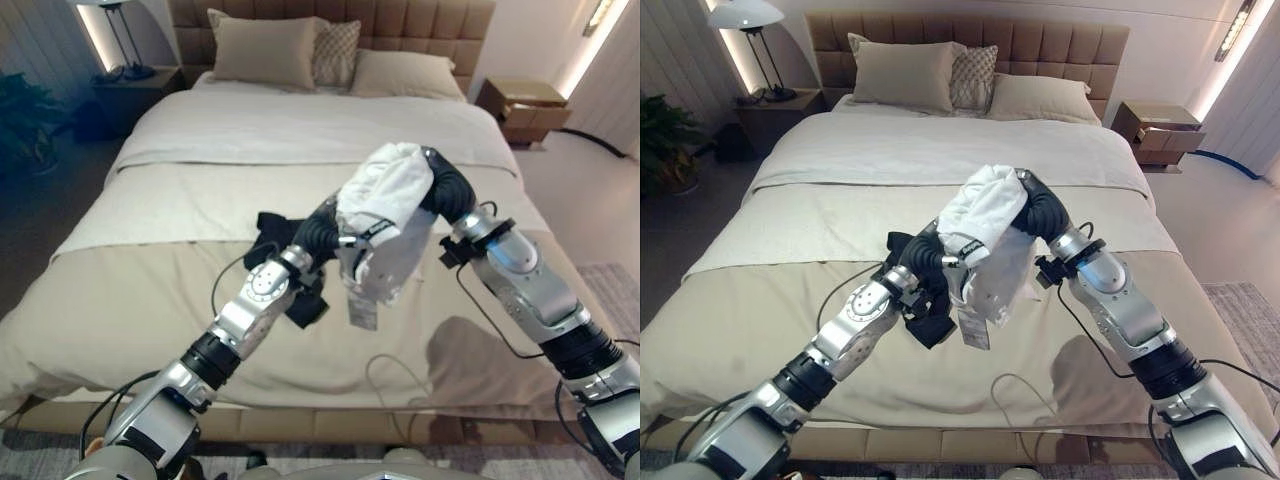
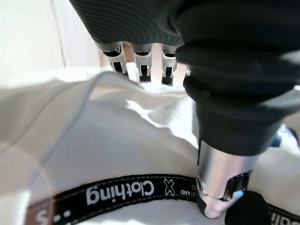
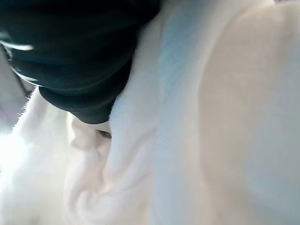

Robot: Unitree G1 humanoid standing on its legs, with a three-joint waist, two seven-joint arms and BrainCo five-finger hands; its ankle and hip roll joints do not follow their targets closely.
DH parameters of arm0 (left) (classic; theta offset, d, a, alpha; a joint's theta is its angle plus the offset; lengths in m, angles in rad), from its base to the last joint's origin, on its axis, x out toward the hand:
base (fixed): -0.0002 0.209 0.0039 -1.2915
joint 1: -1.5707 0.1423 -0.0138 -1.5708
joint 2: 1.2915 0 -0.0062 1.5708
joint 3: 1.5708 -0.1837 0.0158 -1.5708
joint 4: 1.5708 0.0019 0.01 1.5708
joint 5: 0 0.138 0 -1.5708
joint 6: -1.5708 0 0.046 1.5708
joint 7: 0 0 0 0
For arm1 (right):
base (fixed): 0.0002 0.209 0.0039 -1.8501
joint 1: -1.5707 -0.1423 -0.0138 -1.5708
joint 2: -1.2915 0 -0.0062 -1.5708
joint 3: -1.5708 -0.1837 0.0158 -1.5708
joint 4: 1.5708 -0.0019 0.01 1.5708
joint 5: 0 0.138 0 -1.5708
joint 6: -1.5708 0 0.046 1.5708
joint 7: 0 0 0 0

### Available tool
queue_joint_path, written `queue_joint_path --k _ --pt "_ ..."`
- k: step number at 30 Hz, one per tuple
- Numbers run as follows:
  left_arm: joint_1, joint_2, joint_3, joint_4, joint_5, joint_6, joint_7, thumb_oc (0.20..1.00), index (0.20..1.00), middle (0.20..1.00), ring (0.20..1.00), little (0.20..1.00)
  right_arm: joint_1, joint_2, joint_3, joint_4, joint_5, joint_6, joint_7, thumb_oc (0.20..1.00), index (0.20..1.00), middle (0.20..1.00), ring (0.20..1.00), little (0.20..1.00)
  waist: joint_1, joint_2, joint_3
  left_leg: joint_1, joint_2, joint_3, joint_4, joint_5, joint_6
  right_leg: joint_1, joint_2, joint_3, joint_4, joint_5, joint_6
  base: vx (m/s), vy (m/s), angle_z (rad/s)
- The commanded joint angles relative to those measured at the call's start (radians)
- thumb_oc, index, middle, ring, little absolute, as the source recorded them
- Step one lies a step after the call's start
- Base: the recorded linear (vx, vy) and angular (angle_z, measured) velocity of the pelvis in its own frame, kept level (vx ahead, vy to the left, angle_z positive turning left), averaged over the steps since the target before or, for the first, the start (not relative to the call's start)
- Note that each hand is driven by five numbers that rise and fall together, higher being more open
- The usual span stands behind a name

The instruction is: Pick up clothes into the bucket

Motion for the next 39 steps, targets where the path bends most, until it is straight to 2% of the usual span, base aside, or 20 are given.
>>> queue_joint_path --k 1,6,7,9,11,14,28,29,30,35,39 --pt "-0.069 -0.014 -0.03 0.05 -0.049 -0.008 -0.056 1.0 1.0 1.0 1.0 1.0 -0.102 -0.007 0.025 -0.059 0.046 -0.051 0.001 0.2 0.2 0.2 0.2 0.2 -0.003 -0.023 -0.027 -0.024 0.031 -0.013 0.047 -0.03 -0.01 0.013 -0.036 -0.029 0.034 0.011 0.055 0.0 0.0 0.0" --pt "-0.068 -0.039 -0.077 0.114 0.051 -0.005 -0.052 1.0 1.0 1.0 1.0 1.0 -0.109 0.009 0.026 -0.051 0.042 -0.055 -0.006 0.2 0.2 0.2 0.2 0.2 -0.007 -0.024 -0.029 -0.027 0.028 -0.014 0.05 -0.03 -0.008 0.015 -0.038 -0.03 0.036 0.009 0.056 0.0 0.0 0.0" --pt "-0.074 -0.049 -0.083 0.124 0.075 -0.008 -0.052 0.677 0.677 0.677 0.677 0.677 -0.114 0.014 0.028 -0.049 0.044 -0.057 -0.004 0.2 0.2 0.2 0.2 0.2 -0.008 -0.024 -0.029 -0.027 0.027 -0.014 0.05 -0.031 -0.008 0.015 -0.039 -0.03 0.037 0.009 0.056 0.0 0.0 0.0" --pt "-0.074 -0.058 -0.082 0.132 0.08 -0.011 -0.051 0.2 0.2 0.2 0.2 0.2 -0.117 0.017 0.029 -0.049 0.045 -0.058 -0.003 0.2 0.2 0.2 0.2 0.2 -0.008 -0.025 -0.03 -0.027 0.026 -0.014 0.051 -0.032 -0.008 0.015 -0.039 -0.03 0.038 0.008 0.056 0.0 0.0 0.0" --pt "-0.057 -0.105 -0.063 0.173 0.068 -0.012 -0.04 0.2 0.2 0.2 0.2 0.2 -0.122 0.039 0.033 -0.051 0.047 -0.06 -0.005 0.2 0.2 0.2 0.2 0.2 -0.008 -0.027 -0.033 -0.023 0.025 -0.015 0.047 -0.032 -0.006 0.016 -0.039 -0.029 0.038 0.007 0.055 0.0 0.0 0.0" --pt "-0.042 -0.135 -0.039 0.186 0.048 -0.012 -0.033 0.2 0.2 0.2 0.2 0.2 -0.12 0.051 0.032 -0.053 0.047 -0.061 -0.005 0.2 0.2 0.2 0.2 0.2 -0.007 -0.03 -0.035 -0.023 0.024 -0.014 0.047 -0.034 -0.005 0.015 -0.038 -0.029 0.039 0.007 0.054 0.0 0.0 0.0" --pt "0.04 -0.144 0.054 0.163 0.041 -0.036 -0.002 0.2 0.2 0.2 0.2 0.2 -0.076 0.089 -0.002 -0.042 0.037 -0.057 -0.006 0.2 0.2 0.2 0.2 0.2 0.012 -0.038 -0.041 -0.021 0.026 -0.016 0.044 -0.032 -0.002 0.022 -0.035 -0.034 0.033 0.004 0.049 0.0 0.0 0.0" --pt "0.05 -0.142 0.062 0.157 0.043 -0.038 0.002 0.2 0.2 0.2 0.2 0.2 -0.07 0.092 -0.009 -0.041 0.036 -0.058 -0.009 0.473 0.473 0.473 0.473 0.473 0.014 -0.038 -0.042 -0.021 0.027 -0.017 0.044 -0.032 -0.002 0.023 -0.034 -0.035 0.032 0.004 0.049 0.0 0.0 0.0" --pt "0.059 -0.139 0.071 0.15 0.045 -0.039 0.004 0.2 0.2 0.2 0.2 0.2 -0.064 0.093 -0.014 -0.042 0.035 -0.057 -0.011 1.0 1.0 1.0 1.0 1.0 0.016 -0.038 -0.042 -0.022 0.026 -0.018 0.043 -0.032 -0.002 0.024 -0.034 -0.035 0.031 0.003 0.048 0.0 0.0 0.0" --pt "0.102 -0.114 0.11 0.112 0.074 -0.049 0.018 0.2 0.2 0.2 0.2 0.2 -0.029 0.103 -0.042 -0.04 0.041 -0.058 -0.014 1.0 1.0 1.0 1.0 1.0 0.025 -0.039 -0.041 -0.025 0.025 -0.022 0.044 -0.031 -0.002 0.025 -0.034 -0.041 0.032 0.002 0.046 0.0 -0.004 0.02" --pt "0.189 -0.045 0.194 0.023 0.158 -0.073 0.027 0.2 0.2 0.2 0.2 0.2 0.048 0.103 -0.116 -0.015 0.017 -0.063 -0.029 1.0 1.0 1.0 1.0 1.0 0.04 -0.038 -0.036 -0.029 0.025 -0.03 0.046 -0.031 -0.002 0.03 -0.034 -0.048 0.033 -0.001 0.045 0.0 -0.008 0.02"
